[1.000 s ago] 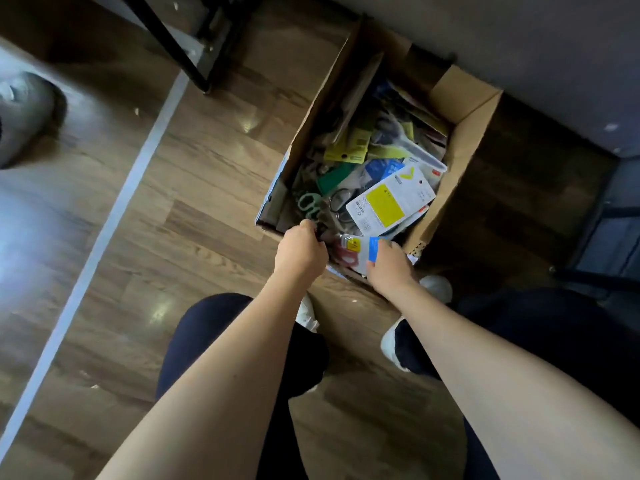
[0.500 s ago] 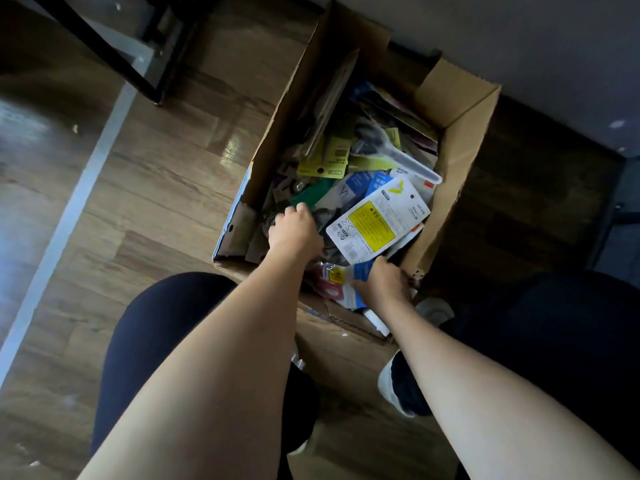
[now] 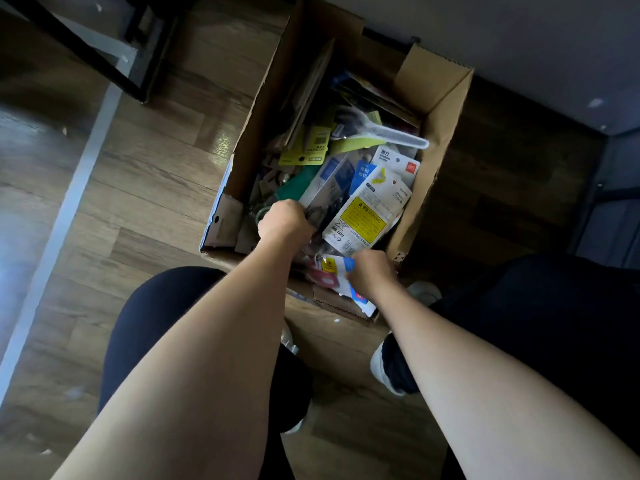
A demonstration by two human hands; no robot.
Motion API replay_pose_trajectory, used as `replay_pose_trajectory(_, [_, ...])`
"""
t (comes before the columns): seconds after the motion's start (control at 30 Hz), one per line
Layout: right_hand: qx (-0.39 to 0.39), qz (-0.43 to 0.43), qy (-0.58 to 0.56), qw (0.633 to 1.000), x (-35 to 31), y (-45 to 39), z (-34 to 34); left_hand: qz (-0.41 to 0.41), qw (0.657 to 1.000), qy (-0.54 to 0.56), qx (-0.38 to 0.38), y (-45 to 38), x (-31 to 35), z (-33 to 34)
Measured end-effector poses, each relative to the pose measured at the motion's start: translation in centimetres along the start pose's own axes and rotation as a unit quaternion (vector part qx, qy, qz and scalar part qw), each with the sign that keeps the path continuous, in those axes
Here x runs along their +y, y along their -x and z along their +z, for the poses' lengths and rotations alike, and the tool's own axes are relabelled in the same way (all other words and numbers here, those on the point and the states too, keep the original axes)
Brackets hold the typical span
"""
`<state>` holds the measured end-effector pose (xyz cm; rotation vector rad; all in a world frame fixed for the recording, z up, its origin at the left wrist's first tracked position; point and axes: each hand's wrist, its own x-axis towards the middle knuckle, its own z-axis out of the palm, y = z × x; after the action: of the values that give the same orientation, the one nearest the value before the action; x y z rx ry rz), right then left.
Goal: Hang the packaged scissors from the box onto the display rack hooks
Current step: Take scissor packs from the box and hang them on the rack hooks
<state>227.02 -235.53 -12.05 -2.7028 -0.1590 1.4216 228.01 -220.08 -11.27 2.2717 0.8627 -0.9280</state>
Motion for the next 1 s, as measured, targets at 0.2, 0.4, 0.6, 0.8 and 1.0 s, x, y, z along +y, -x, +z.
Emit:
replay_pose_trajectory(0.2, [0.018, -0.019, 0.019, 0.999, -2.0, 4.8, -5.6, -0.021, 0.996, 0.052, 0.071, 6.3, -0.5, -3.6])
replay_pose_trajectory(0.4, [0.015, -0.071, 0.025, 0.997, -4.1, 13.4, -12.0, -0.028, 0.991, 0.095, 0.094, 15.1, 0.1, -9.0])
replay_pose_trajectory(0.6, [0.065, -0.068, 0.053, 0.994, -5.7, 22.2, -16.1, -0.036, 0.969, 0.221, 0.104, 24.0, 1.1, -13.5])
replay_pose_trajectory(0.8, [0.152, -0.064, -0.003, 0.986, -7.4, 30.4, -21.0, -0.033, 0.932, 0.321, 0.162, 32.8, 2.9, -19.2])
replay_pose_trajectory(1.0, [0.18, -0.093, -0.061, 0.977, -9.6, 38.6, -26.4, 0.038, 0.912, 0.343, 0.221, 40.7, 4.8, -25.5])
